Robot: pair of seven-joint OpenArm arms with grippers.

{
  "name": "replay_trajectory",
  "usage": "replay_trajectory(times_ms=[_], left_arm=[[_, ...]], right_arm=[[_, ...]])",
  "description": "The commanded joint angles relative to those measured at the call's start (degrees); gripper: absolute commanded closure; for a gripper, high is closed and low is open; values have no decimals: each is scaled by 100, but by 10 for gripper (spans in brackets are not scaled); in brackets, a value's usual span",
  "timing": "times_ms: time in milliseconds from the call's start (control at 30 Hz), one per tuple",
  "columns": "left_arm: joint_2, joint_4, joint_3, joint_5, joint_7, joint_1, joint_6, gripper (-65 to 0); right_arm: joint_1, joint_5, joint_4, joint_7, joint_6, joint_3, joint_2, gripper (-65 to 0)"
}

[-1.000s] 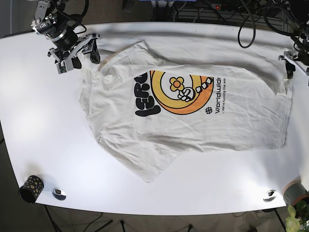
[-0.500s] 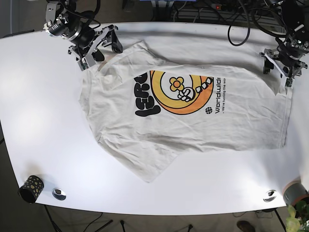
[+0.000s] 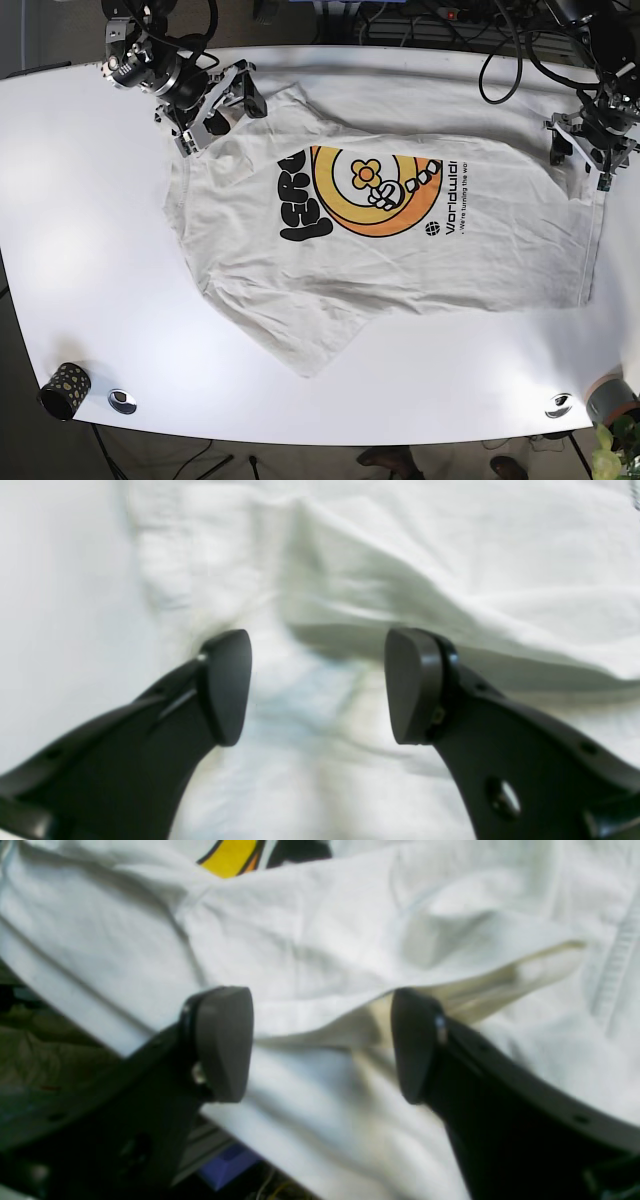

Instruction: Fold the T-shirt properly

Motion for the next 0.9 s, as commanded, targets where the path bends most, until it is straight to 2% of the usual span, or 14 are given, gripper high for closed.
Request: replay_trajectory(times_ms=[0,167,400,433,533,633,700,867], left_arm=[[-203,206,-163,-50,-113,-107,14,-390],[-352,153,-488,-50,-113,-397,14,-390],[-607,-128,-585,-50,-113,-599,14,-390],[-634,-172,-585,-50,-113,-634,14,-390],[-677,-207,-576,-50,-113,-652,14,-390],[-669,-207,-585,-50,-104,-643,14,-390],[-660,-207,-585,-50,-104,-634,14,-390],[-642,-207,-576,-50,-104,-617,14,-390]], right_arm=[[18,111,-15,133,27,63,40,-409],[185,102,-279,133,27,36,49,-409],[694,129,-736,133,18,28,5,-400],[782,129,-762,133,18,28,-48,-382],[1046,111,-762,133,18,28,-136,-262],[1310,138,-727,124,18,28,-136,-70],[1442,138,-727,124,18,28,-144,-3],[1793,120,-762,124,18,28,-144,0]])
